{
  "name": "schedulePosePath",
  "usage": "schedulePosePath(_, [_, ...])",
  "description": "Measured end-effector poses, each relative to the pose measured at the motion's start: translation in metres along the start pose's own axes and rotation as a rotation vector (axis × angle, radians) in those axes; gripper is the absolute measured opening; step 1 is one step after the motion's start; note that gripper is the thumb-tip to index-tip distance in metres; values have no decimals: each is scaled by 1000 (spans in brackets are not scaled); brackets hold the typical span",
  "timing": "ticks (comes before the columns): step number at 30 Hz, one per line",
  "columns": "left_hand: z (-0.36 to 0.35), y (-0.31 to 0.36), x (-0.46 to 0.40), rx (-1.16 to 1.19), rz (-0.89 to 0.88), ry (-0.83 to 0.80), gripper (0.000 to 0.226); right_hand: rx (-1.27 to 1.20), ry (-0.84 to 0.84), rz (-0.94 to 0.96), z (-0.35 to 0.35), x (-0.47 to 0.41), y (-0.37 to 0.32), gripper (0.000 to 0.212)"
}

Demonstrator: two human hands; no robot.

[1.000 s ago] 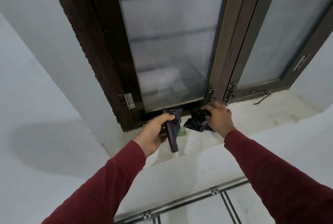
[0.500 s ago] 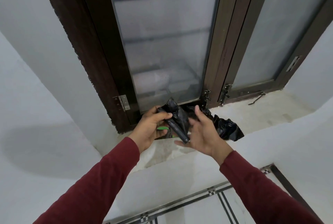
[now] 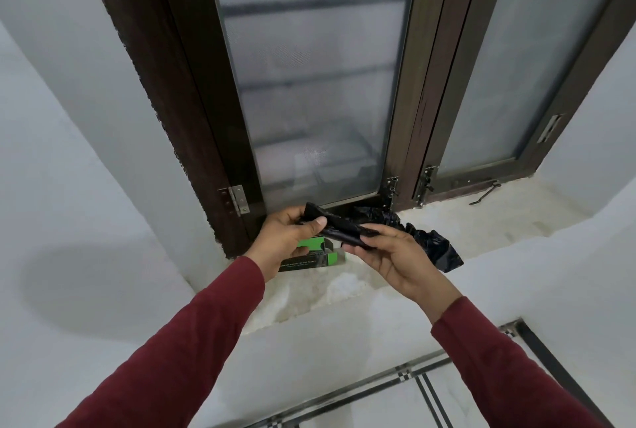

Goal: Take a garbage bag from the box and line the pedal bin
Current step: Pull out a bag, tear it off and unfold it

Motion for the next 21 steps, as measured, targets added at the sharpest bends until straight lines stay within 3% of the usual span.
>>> schedulePosePath(4, [6,5,0,-88,-124,65,18,15,-77,20,-3,7,-5,25])
schedulePosePath(10, [6,20,4,-183,-236,24,6,49,42,94,-8,9,-14,19])
schedulePosePath(14, [7,26,8,-231,-239,-153,31,7,98,19,-4,5,-13,22])
schedulePosePath(19, [8,31,7,-299,-293,-81,22,145,108,-156,0,4,-9,19])
schedulePosePath(21, [9,30,5,-315,-283,-83,15,342,208,-52,7,0,-14,20])
Point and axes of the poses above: each hand's wrist, its own x-axis away from the middle knuckle, its own z-axis out of the back of the hand, y = z × x, the point moved 4 cm from there along -x, towards the middle knuckle, and after that the axes turned 9 degrees about -z, right-handed, at the moved point
